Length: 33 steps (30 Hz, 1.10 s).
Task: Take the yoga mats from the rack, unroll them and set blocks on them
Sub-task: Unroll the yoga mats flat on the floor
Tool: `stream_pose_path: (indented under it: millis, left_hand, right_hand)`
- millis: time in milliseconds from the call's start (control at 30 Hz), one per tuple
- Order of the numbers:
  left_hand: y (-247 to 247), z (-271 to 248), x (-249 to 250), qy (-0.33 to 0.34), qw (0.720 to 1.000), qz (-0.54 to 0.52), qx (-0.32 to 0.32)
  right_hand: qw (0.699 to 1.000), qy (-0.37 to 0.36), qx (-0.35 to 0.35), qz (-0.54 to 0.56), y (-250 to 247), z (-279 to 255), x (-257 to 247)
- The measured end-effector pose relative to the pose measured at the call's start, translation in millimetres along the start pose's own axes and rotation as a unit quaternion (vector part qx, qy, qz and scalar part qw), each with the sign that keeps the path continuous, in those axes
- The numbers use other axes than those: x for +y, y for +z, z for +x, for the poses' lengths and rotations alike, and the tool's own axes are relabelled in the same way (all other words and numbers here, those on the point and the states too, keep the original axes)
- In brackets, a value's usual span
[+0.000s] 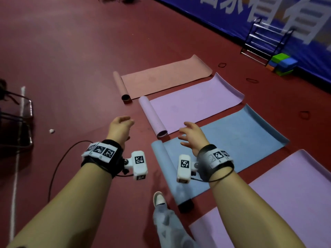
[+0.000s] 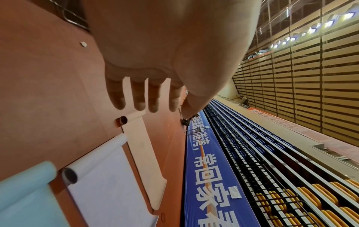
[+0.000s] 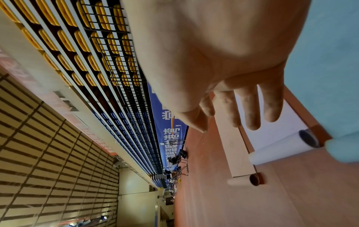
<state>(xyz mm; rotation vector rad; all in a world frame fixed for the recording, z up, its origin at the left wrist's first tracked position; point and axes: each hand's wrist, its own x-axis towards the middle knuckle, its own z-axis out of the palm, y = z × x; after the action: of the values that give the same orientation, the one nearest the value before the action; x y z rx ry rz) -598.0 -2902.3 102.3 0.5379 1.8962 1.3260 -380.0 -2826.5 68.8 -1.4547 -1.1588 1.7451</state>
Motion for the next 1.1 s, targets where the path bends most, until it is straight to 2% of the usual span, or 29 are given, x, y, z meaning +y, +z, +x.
stream_pose_path:
  millis: [167,333,500,633,767,900,1000,1100]
  left_hand:
    - [-23.1,122.7,52.4,0.002,1.000,0.003,0.024]
    - [-55.0,229.6,96.3,-0.016,1.000,-0.001,0.024]
    - [-96.6,343.9,125.4,-0.018,0.999,-0.009,0.031]
    - [-132.3,452.3,136.3,-0.023,0.999,-0.021,0.016]
    - [-178.3,571.9,156.8,-0.032,0.999,-0.028,-0.005]
    - [-225.6,681.5,200.5,-0.036,0.999,-0.015,-0.025]
    - [-243.0,750.5,232.5,-0.034,0.998,0.001,-0.045]
    - [-246.5,822.7,256.8,-0.034,0.997,0.007,-0.066]
  right_hand:
    - [0.999,0.001,-0.033,0.020,81.0,112.1,-61.2]
    - [0.999,0.006,-0.040,0.015,150.7,198.9,-126.8]
    - [0.999,0.014,-0.047,0.000,228.9,283.6,-162.2]
    - [0.999,0.010,-0.042,-0.015,310.6,359.4,-184.7]
    - [0.999,0.005,-0.029,-0.017,413.3,437.8,-220.4]
    - [1.000,0.007,-0.016,-0.014,506.9,506.4,-266.5]
    - [1.000,0.022,-0.018,-0.003,548.7,549.8,-291.2]
    - [0.999,0.033,0.016,0.011,577.5,603.4,-310.2]
